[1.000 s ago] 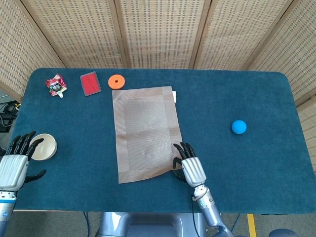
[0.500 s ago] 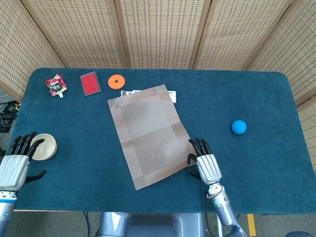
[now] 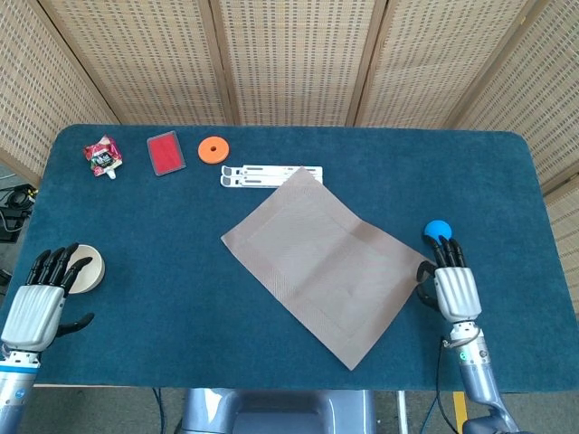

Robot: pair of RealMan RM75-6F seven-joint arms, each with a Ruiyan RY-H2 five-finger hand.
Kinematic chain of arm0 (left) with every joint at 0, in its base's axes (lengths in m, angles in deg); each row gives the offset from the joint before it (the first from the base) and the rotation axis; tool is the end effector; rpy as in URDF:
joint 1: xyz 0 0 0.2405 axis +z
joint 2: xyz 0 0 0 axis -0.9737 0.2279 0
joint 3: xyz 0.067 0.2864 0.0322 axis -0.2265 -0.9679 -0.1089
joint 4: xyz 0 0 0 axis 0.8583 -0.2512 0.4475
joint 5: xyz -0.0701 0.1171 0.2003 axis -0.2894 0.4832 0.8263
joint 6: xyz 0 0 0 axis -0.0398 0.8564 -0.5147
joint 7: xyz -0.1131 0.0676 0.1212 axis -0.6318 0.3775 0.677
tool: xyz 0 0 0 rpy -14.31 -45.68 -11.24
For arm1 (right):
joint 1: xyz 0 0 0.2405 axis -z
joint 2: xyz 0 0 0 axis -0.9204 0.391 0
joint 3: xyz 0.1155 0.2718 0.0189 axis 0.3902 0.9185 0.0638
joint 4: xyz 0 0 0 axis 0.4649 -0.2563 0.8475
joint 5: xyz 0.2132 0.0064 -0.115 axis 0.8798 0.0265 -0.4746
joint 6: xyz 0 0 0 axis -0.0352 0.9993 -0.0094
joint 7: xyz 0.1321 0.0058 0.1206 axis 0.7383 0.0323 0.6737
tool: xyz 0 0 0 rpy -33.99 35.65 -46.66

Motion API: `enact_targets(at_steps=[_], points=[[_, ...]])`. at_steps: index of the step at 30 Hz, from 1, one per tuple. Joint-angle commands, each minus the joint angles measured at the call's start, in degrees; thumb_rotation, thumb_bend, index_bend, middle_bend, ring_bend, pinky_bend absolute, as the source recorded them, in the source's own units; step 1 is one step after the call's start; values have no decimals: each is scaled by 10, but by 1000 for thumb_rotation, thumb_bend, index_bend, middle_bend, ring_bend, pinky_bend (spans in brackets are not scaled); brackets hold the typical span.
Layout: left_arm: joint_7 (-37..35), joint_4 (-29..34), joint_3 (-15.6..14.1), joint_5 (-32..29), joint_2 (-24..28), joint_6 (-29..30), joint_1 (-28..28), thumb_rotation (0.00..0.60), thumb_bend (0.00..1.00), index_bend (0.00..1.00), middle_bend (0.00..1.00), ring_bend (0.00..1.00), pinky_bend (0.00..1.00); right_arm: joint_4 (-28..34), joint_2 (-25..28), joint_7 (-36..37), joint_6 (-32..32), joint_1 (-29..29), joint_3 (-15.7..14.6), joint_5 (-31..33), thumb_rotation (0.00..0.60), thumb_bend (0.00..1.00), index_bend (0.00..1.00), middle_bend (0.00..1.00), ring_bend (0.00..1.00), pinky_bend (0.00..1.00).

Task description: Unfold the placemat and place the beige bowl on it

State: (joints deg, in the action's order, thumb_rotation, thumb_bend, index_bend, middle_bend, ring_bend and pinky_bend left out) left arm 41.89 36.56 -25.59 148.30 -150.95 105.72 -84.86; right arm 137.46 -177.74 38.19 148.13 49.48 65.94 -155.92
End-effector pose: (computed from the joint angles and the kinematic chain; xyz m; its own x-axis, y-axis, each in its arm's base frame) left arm -0.3227 0.2302 0.1078 0.4541 0.0407 0.8900 0.8886 -0.0940 -0.4490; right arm -0.3400 -0.3227 0.0059 0.3243 0.0117 0.9459 -0.9409 -0.0996 0.3238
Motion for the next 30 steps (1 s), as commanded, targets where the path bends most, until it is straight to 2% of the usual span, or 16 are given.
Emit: enact_targets(at_steps=[1,6,9,11,14,21,23,26,30], points=[[2,0,0,1,-1,-1,-1,600,68,159,0,0,0,-29,11,-8,-37,-21,21,22,600,583,599,148,0,0],[8,-1,-3,4,-6,-11,-6,600,68,159,0,0,0,-49,27,-72,-82,-53,29,32,600,529,528,79,0,0],[12,0,-1,3,-11,-21,-12,600,68,159,0,0,0,-47,38,-91,-74,-55,22,20,600,476,385,8,0,0],[14,0,0,4,-15,-31,-20,600,68,159,0,0,0,-36,51,-95,-83,-49,15,26,600,428,258,0,0,0],[20,2,4,3,-20,-54,-36,600,68,160,0,0,0,-6,73,-95,-90,-31,16,54,600,387,158,0,0,0],[47,12,40,-3,-38,-112,-97,600,69,214,0,0,0,65,126,-10,-58,19,17,72,600,375,149,0,0,0],[58,8,63,-8,-54,-147,-134,600,126,237,0,0,0,81,142,14,-32,34,10,54,600,375,151,0,0,0],[63,-27,92,-34,-94,-203,-190,600,270,282,0,0,0,97,161,36,-2,48,0,26,600,383,150,0,0,0],[68,-79,109,-64,-137,-250,-233,600,296,315,0,0,0,106,172,60,10,55,-2,17,600,402,148,0,0,0]])
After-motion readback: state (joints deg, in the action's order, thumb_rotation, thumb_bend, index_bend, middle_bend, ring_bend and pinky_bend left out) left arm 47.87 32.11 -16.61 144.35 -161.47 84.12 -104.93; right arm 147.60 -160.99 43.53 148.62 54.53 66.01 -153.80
